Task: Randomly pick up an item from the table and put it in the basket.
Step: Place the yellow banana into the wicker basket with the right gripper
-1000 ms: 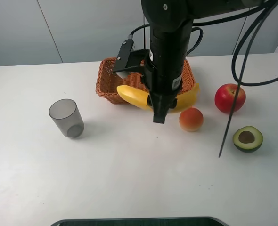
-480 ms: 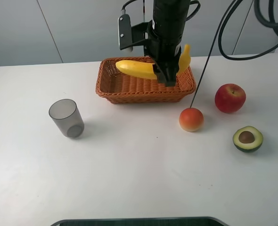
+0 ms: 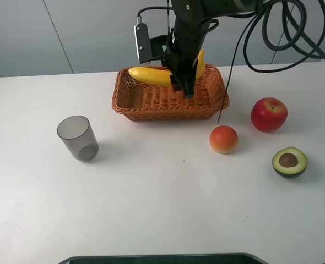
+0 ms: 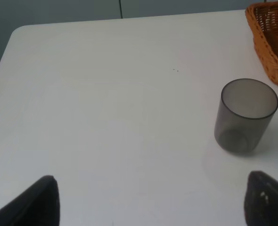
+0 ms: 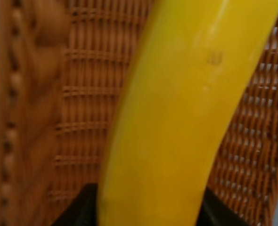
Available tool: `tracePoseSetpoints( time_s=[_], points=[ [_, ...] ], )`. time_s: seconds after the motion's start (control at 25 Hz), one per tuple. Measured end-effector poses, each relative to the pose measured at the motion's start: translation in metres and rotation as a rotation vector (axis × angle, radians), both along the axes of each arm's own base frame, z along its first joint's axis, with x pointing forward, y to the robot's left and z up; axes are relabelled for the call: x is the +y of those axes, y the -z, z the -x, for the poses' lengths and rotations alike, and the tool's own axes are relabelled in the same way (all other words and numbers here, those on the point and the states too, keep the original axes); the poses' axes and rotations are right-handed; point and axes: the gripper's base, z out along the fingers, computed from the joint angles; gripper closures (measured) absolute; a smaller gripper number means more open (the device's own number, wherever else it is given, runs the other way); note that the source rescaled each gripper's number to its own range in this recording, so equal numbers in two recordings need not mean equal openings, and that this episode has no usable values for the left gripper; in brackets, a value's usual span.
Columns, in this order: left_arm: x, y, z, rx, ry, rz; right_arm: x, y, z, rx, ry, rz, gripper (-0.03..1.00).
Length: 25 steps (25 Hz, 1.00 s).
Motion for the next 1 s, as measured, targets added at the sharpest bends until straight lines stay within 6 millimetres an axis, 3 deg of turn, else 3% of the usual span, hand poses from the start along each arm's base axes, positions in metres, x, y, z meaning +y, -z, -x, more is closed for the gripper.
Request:
tracePoseSetpoints(
  time_s=[0.36, 0.52, 0.6, 0.72, 0.8, 0.88, 1.0],
  points=[
    [0.0, 0.0, 0.0, 0.0, 0.0, 0.0, -0.003, 0.027, -0.014, -0.014, 0.023, -0.015, 0.96],
    [0.0, 0.0, 0.0, 0.0, 0.0, 0.0, -0.003, 0.029, -0.016, -0.026, 0.046, -0.039, 0.96],
    [0.0, 0.0, 0.0, 0.0, 0.0, 0.0, -0.003, 0.029, -0.018, -0.033, 0.052, -0.048, 0.78],
    [0.0, 0.0, 0.0, 0.0, 0.0, 0.0, -0.003, 0.028, -0.018, -0.034, 0.052, -0.049, 0.26],
    [0.0, 0.0, 0.0, 0.0, 0.0, 0.0, -0.003, 0.028, -0.018, -0.034, 0.05, -0.049, 0.07],
    [0.0, 0.0, 0.0, 0.0, 0.0, 0.0, -0.003, 0.028, -0.018, -0.036, 0.048, -0.049, -0.01],
    [0.0, 0.0, 0.0, 0.0, 0.0, 0.0, -0.003, 0.023, -0.018, -0.045, 0.048, -0.055, -0.03]
  ],
)
